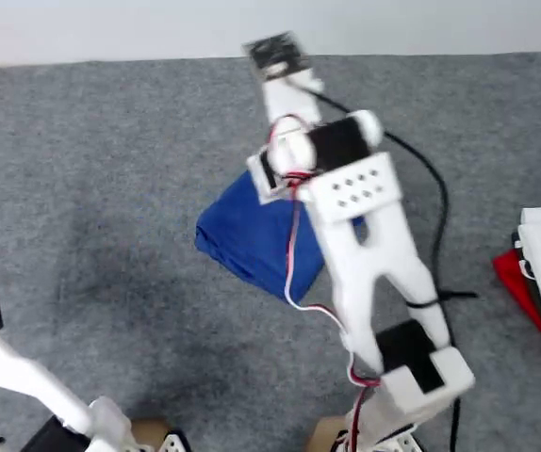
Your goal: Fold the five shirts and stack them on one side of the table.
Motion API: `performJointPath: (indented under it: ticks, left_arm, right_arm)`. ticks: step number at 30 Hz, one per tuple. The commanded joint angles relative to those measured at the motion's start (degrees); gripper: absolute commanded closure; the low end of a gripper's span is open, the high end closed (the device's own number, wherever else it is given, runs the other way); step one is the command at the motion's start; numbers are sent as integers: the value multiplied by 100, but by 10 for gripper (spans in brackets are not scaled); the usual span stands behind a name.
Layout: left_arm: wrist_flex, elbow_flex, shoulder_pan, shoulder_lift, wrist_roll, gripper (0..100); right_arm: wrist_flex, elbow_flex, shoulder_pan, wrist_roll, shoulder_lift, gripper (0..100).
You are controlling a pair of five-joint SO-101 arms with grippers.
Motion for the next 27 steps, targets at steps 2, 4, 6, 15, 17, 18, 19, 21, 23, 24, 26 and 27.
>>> performJointPath:
  ticks: [2, 4, 6, 15, 17, 18, 19, 21, 23, 24, 26, 27]
  left_arm:
    - [114, -31, -9, -202, -9, 931]
    - [114, -31, -18, -202, 0, 931]
    - [114, -31, -26, -202, 9, 931]
    - [-264, 602, -26, -202, 659, 931]
    - [-343, 840, -44, -202, 668, 931]
    - [-334, 945, -44, -202, 668, 931]
    - [-334, 1042, -44, -202, 668, 931]
    - [-360, 1165, -44, -202, 668, 931]
    - [-378, 1165, -44, -202, 659, 931]
    - [-413, 1147, -44, -202, 659, 931]
    - [-492, 1138, -18, -202, 659, 931]
    - [-527, 1138, -18, -202, 659, 931]
  right_arm:
    - [145, -246, 136, -1495, -418, 988]
    - [426, -246, 75, -2084, -268, 985]
    - [673, -246, 48, -2989, -22, 983]
    - [453, -255, -4, -5134, 699, 983]
    - [321, -255, -4, -5125, 936, 956]
    - [303, -255, -4, -5125, 1051, 920]
    - [295, -255, -4, -5116, 1156, 868]
    - [295, -264, -4, -5081, 1349, 737]
    - [277, -273, -40, -4941, 1508, 615]
    - [268, -281, -84, -4914, 1596, 572]
    - [189, -281, -180, -4905, 1763, 546]
    - [101, -281, -224, -4905, 1877, 548]
